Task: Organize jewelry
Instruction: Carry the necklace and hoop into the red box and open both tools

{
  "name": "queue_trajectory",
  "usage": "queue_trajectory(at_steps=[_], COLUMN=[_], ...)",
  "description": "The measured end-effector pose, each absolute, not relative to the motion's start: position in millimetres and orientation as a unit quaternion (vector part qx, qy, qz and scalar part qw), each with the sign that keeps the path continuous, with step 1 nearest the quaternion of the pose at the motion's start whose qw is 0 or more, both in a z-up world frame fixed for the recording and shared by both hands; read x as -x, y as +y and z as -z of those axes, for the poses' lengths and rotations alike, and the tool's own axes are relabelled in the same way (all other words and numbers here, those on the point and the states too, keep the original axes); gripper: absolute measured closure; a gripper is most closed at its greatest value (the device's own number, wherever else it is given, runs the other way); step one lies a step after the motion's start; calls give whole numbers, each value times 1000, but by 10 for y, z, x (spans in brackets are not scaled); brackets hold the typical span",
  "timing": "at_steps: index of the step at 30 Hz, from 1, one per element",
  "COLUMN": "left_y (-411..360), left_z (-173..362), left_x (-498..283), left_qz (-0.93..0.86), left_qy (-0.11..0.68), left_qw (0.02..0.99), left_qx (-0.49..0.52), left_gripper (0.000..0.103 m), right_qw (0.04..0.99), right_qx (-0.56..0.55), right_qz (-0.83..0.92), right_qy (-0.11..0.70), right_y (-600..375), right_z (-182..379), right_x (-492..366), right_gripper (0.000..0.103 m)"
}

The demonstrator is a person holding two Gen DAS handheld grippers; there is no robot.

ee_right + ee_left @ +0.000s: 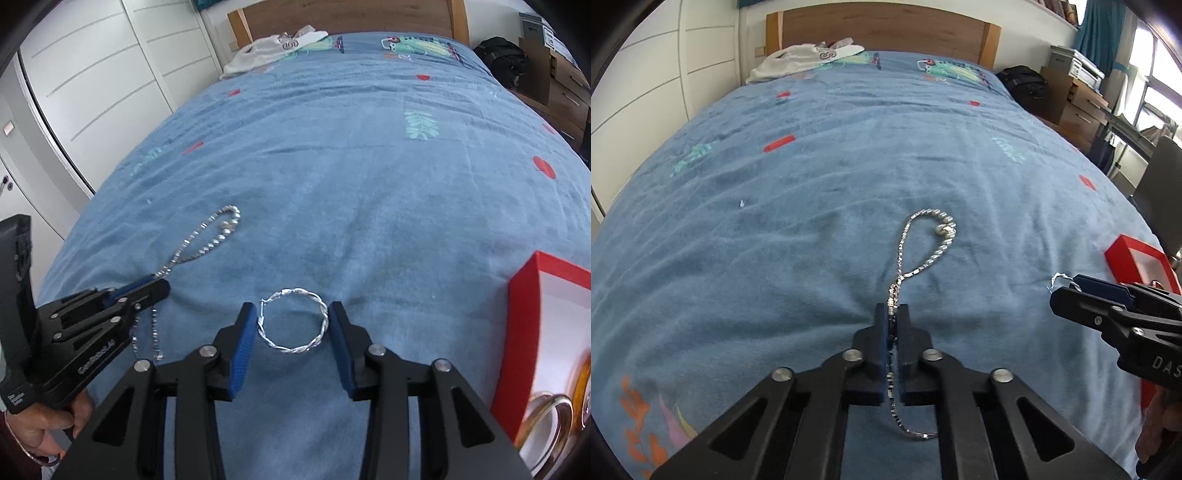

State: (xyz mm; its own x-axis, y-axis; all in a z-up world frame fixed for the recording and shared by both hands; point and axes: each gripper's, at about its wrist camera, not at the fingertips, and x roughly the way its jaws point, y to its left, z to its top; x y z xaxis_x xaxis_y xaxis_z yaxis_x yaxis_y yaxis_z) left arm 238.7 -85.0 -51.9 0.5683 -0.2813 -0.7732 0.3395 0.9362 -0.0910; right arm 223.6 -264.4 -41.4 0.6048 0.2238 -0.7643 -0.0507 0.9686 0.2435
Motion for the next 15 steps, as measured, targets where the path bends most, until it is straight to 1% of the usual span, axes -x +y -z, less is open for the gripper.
queue_trajectory(at_steps=[8, 15], left_y=[-1037, -1346], left_z=[97, -285], left_x=[-2145, -1878], left_qz=[199, 228], left_qy=[399, 371], left_qw=[894, 899], left_qx=[-40, -46], left_gripper=[100, 100], right_qw=[906, 920], right_qx=[-104, -111], right_qz=[-74, -47], right_qy=[404, 374], right_y=[-2825, -3216], right_z=[8, -365], right_x=[-1847, -1426], right_gripper=[65, 65])
